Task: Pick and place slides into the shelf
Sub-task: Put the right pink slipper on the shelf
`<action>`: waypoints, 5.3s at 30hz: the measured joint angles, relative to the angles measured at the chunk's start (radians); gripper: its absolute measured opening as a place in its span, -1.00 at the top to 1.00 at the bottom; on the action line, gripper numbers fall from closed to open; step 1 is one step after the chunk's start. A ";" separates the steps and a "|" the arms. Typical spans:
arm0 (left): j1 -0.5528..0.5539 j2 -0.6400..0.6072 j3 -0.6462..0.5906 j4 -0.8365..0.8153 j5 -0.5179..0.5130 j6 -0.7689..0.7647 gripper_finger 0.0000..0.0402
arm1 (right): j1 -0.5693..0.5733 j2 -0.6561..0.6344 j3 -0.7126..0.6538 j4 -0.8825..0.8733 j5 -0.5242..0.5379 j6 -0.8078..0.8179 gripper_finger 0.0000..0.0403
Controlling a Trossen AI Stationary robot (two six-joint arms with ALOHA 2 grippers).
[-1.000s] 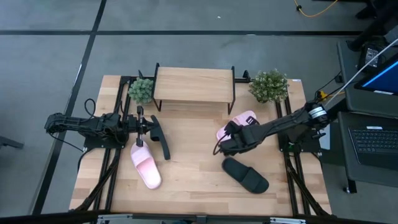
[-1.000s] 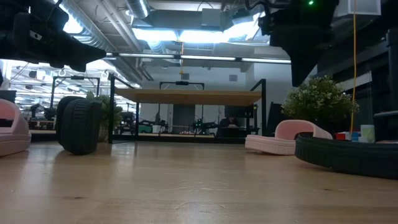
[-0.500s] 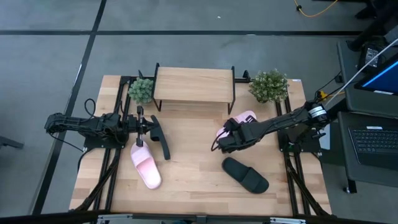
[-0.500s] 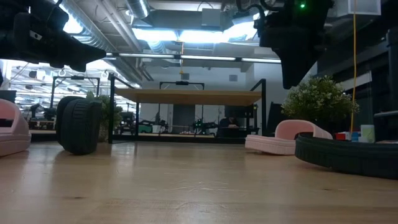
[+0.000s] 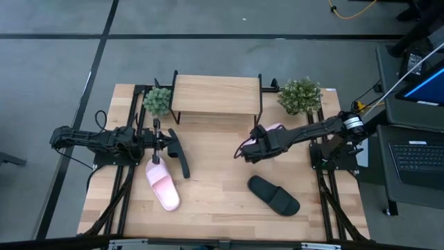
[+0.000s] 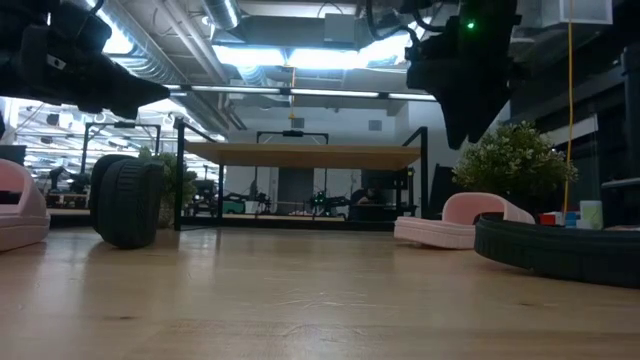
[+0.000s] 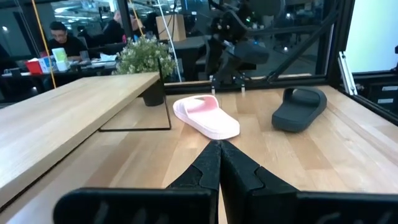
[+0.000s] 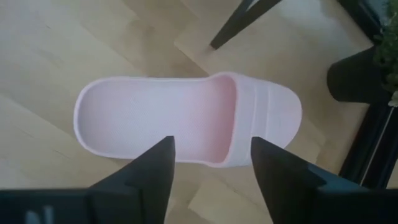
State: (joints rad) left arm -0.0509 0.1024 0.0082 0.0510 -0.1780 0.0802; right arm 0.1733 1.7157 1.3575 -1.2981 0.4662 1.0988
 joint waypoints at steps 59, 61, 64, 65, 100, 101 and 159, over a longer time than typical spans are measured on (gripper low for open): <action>0.000 0.000 0.000 0.002 -0.001 0.002 1.00 | -0.060 0.000 -0.263 0.145 -0.012 0.023 -0.07; 0.000 0.000 0.000 0.002 -0.002 0.002 1.00 | -0.060 0.000 -0.270 0.149 -0.013 0.023 -0.07; 0.000 0.000 0.000 0.002 -0.004 0.002 1.00 | -0.060 0.000 -0.270 0.156 -0.012 0.023 -0.07; 0.000 0.000 0.000 0.002 -0.004 0.002 1.00 | -0.060 0.000 -0.270 0.160 -0.012 0.024 -0.07; 0.000 0.000 0.000 0.002 -0.005 0.009 1.00 | -0.112 0.000 -0.270 0.173 -0.005 0.018 0.64; 0.000 0.000 0.000 0.002 -0.005 0.009 1.00 | -0.112 0.000 -0.270 0.173 -0.005 0.018 0.65; 0.000 0.000 0.000 -0.013 -0.005 0.010 1.00 | -0.010 0.001 0.071 0.377 -0.146 -0.511 0.99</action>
State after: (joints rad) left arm -0.0509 0.1024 0.0084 0.0383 -0.1825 0.0906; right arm 0.1630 1.7163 1.4283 -0.9214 0.3202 0.5874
